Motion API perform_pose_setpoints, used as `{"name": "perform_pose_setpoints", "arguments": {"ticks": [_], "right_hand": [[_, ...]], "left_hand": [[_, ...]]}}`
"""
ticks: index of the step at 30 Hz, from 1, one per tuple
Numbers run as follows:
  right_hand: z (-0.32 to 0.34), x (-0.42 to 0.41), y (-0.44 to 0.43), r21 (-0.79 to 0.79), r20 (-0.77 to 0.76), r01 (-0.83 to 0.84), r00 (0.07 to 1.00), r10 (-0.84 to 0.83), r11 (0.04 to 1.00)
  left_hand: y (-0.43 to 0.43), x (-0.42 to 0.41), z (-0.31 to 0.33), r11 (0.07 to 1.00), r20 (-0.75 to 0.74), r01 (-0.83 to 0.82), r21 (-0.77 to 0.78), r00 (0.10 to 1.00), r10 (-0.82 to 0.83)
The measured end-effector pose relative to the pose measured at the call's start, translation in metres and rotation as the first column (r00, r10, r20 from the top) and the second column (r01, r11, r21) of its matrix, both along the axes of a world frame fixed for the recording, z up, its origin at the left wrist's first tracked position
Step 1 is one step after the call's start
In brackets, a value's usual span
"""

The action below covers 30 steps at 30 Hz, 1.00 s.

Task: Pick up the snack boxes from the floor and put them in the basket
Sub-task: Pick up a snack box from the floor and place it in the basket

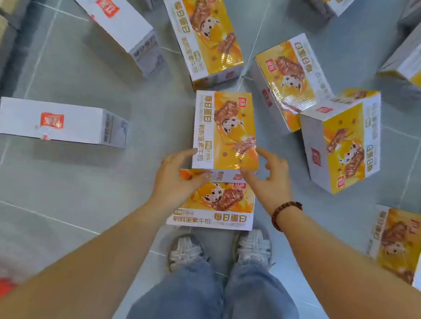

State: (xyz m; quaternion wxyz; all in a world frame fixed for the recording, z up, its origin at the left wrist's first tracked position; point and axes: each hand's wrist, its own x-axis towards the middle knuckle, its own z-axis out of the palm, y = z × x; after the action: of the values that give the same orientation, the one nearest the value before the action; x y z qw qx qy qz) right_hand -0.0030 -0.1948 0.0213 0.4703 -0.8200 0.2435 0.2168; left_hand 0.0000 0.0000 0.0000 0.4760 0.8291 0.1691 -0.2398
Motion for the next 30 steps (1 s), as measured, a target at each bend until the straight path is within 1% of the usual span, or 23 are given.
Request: {"name": "perform_pose_setpoints", "arguments": {"ticks": [4,6,8,10,15,18,22,26,30], "right_hand": [[-0.04,0.01,-0.002,0.006,0.005,-0.047,0.999,0.047,0.999],[-0.061,0.012,0.0,0.051,0.001,-0.039,0.999,0.039,0.998],[-0.076,0.013,0.001,0.117,0.0,-0.01,1.0,0.01,0.993],[-0.081,0.012,0.003,0.165,-0.007,0.026,1.0,-0.025,0.986],[-0.069,0.012,0.003,0.143,-0.013,0.007,1.0,-0.005,0.99],[-0.046,0.012,0.004,0.118,-0.018,-0.024,0.999,0.027,0.993],[0.006,0.017,0.009,0.1,0.036,-0.063,0.998,0.06,0.993],[0.078,0.039,0.019,0.12,0.16,-0.112,0.983,0.092,0.986],[0.168,0.066,0.032,0.162,0.295,-0.158,0.95,0.105,0.974]], "left_hand": [[-0.015,0.009,-0.041,0.993,0.002,-0.068,-0.092,0.998,0.068],[-0.02,0.012,-0.057,0.993,0.005,-0.073,-0.095,0.997,0.074],[-0.022,0.015,-0.065,0.986,-0.022,-0.1,-0.131,0.995,0.098],[-0.025,0.016,-0.069,0.971,-0.062,-0.16,-0.18,0.987,0.151],[-0.025,0.018,-0.053,0.937,-0.144,-0.252,-0.243,0.964,0.223],[-0.019,0.016,-0.03,0.932,-0.16,-0.25,-0.264,0.964,0.213],[-0.008,0.016,0.025,0.92,-0.121,-0.272,-0.282,0.961,0.247],[0.005,0.031,0.099,0.9,-0.03,-0.287,-0.327,0.956,0.293],[0.016,0.049,0.194,0.881,0.1,-0.301,-0.365,0.928,0.358]]}}
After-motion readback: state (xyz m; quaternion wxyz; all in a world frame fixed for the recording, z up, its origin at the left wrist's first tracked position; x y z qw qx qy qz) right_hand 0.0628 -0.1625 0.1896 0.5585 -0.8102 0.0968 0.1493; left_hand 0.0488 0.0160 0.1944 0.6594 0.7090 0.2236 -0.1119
